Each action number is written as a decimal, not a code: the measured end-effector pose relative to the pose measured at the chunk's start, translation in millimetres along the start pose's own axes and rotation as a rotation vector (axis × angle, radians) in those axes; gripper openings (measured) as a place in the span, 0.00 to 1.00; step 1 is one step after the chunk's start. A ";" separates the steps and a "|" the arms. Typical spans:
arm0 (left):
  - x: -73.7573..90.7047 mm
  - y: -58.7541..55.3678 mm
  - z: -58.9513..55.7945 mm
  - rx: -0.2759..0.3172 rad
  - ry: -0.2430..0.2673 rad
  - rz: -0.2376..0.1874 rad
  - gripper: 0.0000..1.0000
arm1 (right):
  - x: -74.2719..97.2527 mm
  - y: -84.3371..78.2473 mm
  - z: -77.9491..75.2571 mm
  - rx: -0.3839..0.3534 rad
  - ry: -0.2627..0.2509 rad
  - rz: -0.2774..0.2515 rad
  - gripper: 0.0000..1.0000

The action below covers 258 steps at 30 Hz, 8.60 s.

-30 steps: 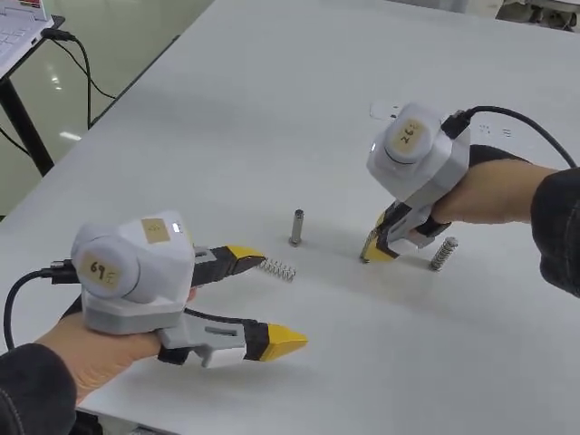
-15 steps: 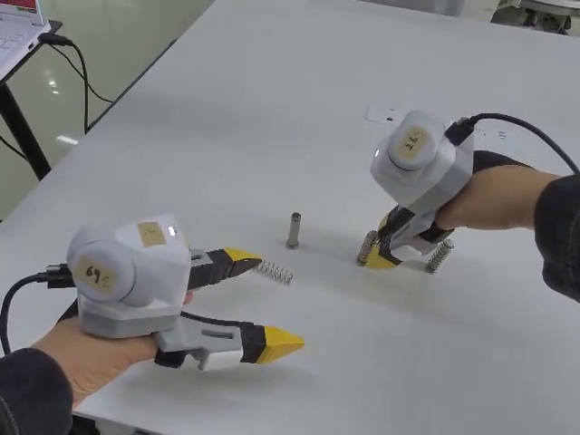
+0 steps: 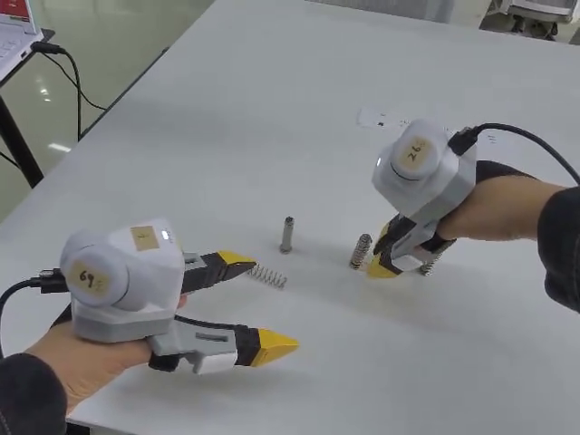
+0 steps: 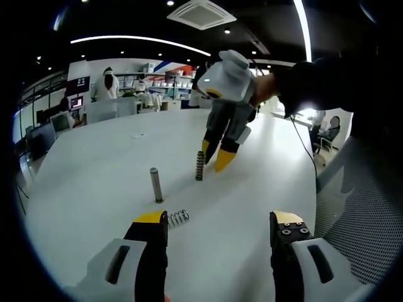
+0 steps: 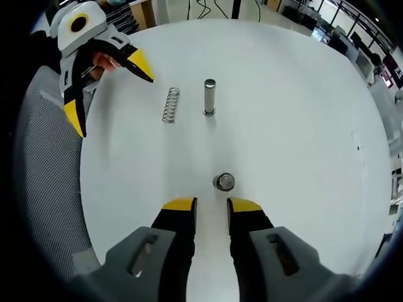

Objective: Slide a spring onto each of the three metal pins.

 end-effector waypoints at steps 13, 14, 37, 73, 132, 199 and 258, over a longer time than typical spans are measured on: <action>2.3 2.0 0.3 -0.013 0.004 -0.003 0.64 | -3.5 0.4 20.8 -0.013 0.015 -0.012 0.21; 2.5 2.2 -0.1 -0.013 0.003 -0.004 0.64 | -3.9 1.4 23.0 -0.014 0.018 -0.015 0.21; 15.2 -1.1 -1.1 -0.016 0.032 -0.009 0.64 | -16.1 47.2 47.5 0.026 0.052 -0.089 0.22; 24.9 -5.2 5.3 0.001 0.051 -0.003 0.63 | -52.3 87.3 39.1 -0.055 -0.005 -0.188 0.21; 0.5 10.2 -14.3 -0.102 -0.058 0.038 0.47 | 26.0 55.1 85.5 0.145 0.109 -0.174 0.12; -6.2 13.8 -40.7 -0.210 -0.194 0.018 0.08 | 65.2 74.8 99.5 0.197 0.175 -0.264 0.12; -9.5 27.2 -41.5 -0.188 -0.186 -0.059 0.08 | 56.2 87.9 96.5 0.226 0.168 -0.216 0.13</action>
Point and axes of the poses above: the centre of the closed fingertips' face, and the gripper's own axes: x roughly backward along the fingers, z roughly to its left, y roughly out of its top, the point moved 6 cm from there along x, roughly backward along the fingers, and after that the axes turned 7 degrees about x, right-handed, at the moved point
